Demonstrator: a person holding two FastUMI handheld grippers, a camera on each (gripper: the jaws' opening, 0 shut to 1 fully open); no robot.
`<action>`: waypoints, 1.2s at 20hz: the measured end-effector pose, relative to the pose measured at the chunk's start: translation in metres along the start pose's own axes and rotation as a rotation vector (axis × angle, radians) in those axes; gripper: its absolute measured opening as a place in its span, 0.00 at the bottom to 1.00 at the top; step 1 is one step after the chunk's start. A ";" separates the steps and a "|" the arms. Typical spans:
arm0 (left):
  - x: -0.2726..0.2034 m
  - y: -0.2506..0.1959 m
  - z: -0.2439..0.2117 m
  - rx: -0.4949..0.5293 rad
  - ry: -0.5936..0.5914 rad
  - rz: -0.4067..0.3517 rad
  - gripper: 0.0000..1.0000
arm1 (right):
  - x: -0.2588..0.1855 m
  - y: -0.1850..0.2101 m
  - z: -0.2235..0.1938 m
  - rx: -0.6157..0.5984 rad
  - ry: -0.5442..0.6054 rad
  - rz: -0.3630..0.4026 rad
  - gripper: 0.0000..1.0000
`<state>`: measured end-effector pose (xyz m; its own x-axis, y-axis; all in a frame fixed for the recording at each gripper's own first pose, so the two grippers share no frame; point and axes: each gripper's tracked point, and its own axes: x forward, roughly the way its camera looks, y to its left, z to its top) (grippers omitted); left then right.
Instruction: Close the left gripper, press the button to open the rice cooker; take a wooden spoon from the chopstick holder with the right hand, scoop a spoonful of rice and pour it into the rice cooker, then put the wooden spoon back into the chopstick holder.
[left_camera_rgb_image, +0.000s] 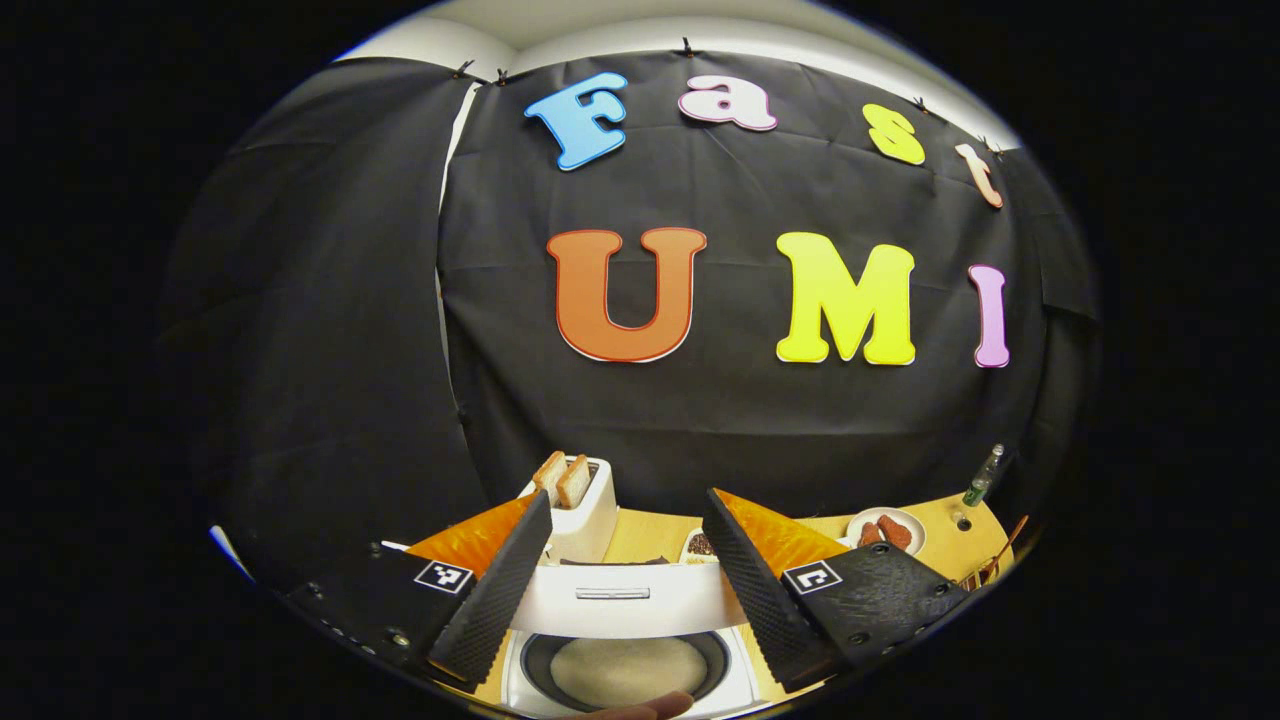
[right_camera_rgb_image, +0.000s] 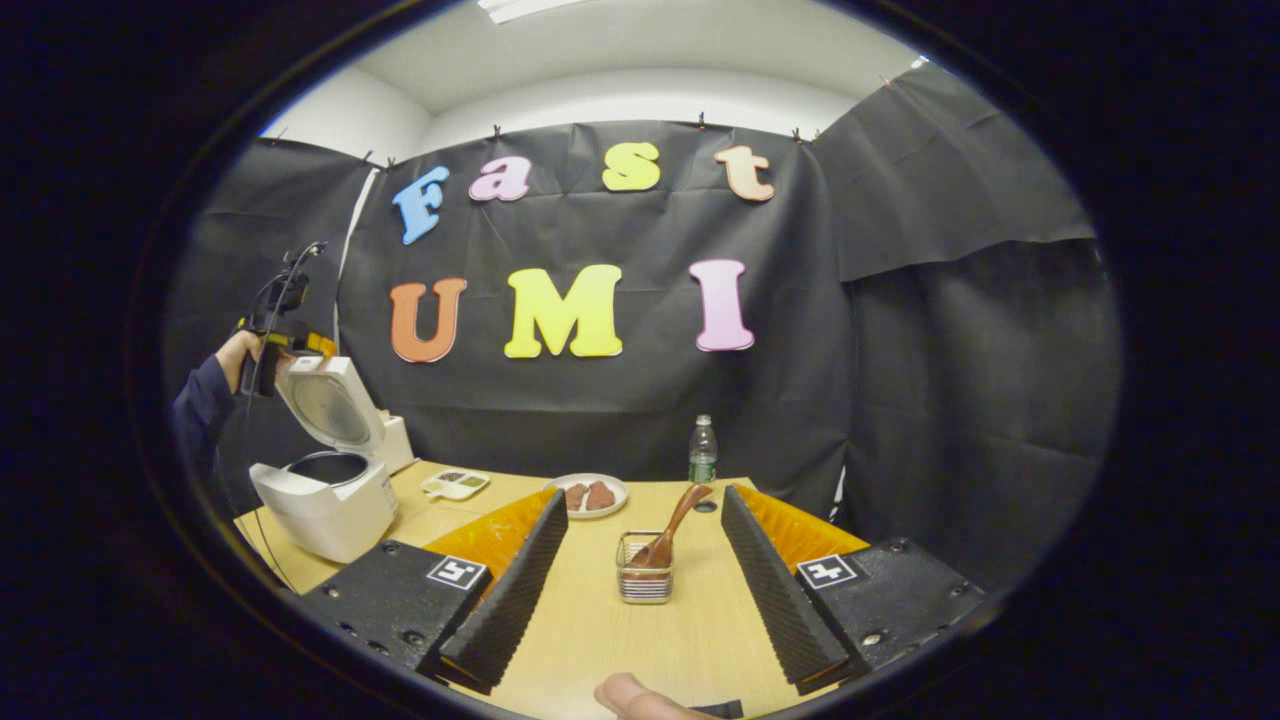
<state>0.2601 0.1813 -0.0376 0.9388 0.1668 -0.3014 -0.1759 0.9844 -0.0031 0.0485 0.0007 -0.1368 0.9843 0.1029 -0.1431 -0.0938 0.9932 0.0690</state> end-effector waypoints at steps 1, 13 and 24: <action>-0.006 0.000 -0.005 0.001 0.011 -0.003 0.97 | -0.002 -0.003 -0.001 0.002 -0.003 -0.009 0.98; -0.045 -0.007 -0.083 -0.019 0.096 -0.030 0.96 | -0.010 -0.008 -0.007 0.030 0.008 -0.032 0.98; -0.047 -0.021 -0.150 0.014 0.194 -0.043 0.96 | -0.021 -0.016 0.003 0.062 -0.036 -0.142 0.98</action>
<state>0.1755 0.1449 -0.1664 0.8705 0.1121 -0.4792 -0.1315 0.9913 -0.0071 0.0299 -0.0174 -0.1322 0.9918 -0.0419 -0.1207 0.0555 0.9922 0.1112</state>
